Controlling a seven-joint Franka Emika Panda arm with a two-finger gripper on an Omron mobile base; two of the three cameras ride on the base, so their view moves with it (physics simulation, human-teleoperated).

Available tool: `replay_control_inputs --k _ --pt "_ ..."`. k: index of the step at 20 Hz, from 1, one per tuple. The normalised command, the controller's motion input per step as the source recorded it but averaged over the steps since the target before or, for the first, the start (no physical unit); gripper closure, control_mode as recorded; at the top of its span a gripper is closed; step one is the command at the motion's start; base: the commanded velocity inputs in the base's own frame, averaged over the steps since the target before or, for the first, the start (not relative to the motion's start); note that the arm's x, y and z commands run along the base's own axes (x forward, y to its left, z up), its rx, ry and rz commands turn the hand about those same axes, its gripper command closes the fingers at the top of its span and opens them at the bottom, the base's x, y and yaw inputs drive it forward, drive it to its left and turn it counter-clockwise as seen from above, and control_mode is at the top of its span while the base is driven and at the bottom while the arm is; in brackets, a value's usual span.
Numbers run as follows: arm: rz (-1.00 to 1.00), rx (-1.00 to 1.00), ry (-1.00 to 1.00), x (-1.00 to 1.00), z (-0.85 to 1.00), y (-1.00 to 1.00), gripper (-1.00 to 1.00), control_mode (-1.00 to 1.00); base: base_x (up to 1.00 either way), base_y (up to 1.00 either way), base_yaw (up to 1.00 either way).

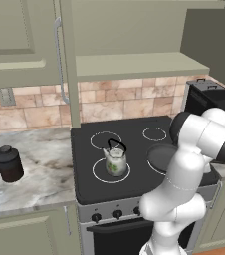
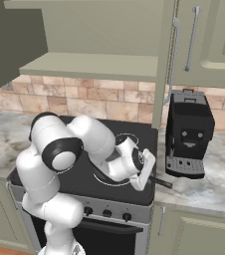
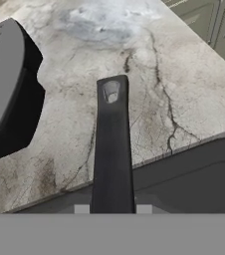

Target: Pick the pan from the cabinet and place it on the stove. Then turn on the stove burner for the pan.

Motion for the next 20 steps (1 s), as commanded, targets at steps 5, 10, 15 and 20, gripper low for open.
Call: replay_control_inputs --k 5,10,15,20 --pt "0.00 0.00 0.00 0.00 0.00 -0.12 1.00 -1.00 0.00 0.00 0.00" --pt "0.00 0.00 0.00 0.00 0.00 -0.04 -1.00 -1.00 0.00 0.00 0.00" --pt "0.00 0.00 0.00 0.00 0.00 0.00 -1.00 -1.00 0.00 0.00 0.00" --pt "0.00 0.00 -0.01 0.00 0.02 0.00 -1.00 -1.00 0.00 0.00 0.00"
